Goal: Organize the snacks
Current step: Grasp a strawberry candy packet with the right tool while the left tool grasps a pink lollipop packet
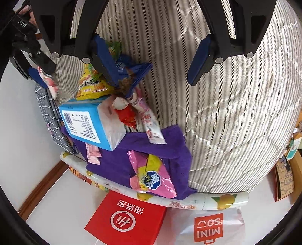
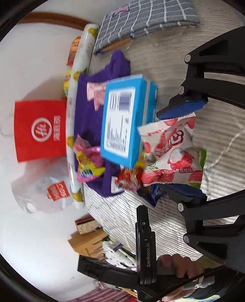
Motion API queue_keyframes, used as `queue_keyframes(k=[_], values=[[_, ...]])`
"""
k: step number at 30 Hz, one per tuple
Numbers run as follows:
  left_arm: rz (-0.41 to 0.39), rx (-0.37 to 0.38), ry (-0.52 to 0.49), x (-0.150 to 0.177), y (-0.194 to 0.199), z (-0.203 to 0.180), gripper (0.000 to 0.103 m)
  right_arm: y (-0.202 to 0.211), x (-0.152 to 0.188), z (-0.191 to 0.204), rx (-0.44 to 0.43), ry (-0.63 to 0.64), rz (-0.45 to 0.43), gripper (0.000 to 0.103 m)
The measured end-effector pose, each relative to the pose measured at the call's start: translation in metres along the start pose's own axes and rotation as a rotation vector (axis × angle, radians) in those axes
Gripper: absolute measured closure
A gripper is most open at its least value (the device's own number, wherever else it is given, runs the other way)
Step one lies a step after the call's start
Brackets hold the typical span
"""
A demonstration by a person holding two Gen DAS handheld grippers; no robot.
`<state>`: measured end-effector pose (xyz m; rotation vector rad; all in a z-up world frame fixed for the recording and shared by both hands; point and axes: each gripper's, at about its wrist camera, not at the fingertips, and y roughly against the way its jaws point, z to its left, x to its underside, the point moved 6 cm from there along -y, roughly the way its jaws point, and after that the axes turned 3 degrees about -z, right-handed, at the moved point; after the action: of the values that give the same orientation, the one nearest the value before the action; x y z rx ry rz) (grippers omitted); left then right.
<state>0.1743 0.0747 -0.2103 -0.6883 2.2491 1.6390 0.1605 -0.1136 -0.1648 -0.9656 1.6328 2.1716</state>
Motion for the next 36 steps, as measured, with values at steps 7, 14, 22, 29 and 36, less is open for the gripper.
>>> queue_keyframes(k=[7, 14, 22, 29, 36], values=[[0.001, -0.026, 0.031, -0.020, -0.022, 0.002, 0.031, 0.002, 0.016, -0.054, 0.098, -0.045, 0.003, 0.042], [0.024, -0.056, 0.033, -0.031, -0.050, -0.001, 0.042, -0.024, 0.039, -0.086, 0.134, -0.091, 0.063, 0.044], [0.039, -0.060, 0.025, -0.032, -0.062, -0.002, 0.076, -0.040, 0.053, -0.088, 0.143, -0.075, 0.102, 0.040], [0.012, -0.089, 0.044, -0.024, -0.036, 0.020, 0.079, -0.036, 0.056, -0.086, 0.144, -0.065, 0.107, 0.034], [0.040, -0.134, 0.046, -0.016, -0.035, 0.032, 0.073, -0.031, 0.056, -0.083, 0.122, -0.064, 0.079, 0.023]])
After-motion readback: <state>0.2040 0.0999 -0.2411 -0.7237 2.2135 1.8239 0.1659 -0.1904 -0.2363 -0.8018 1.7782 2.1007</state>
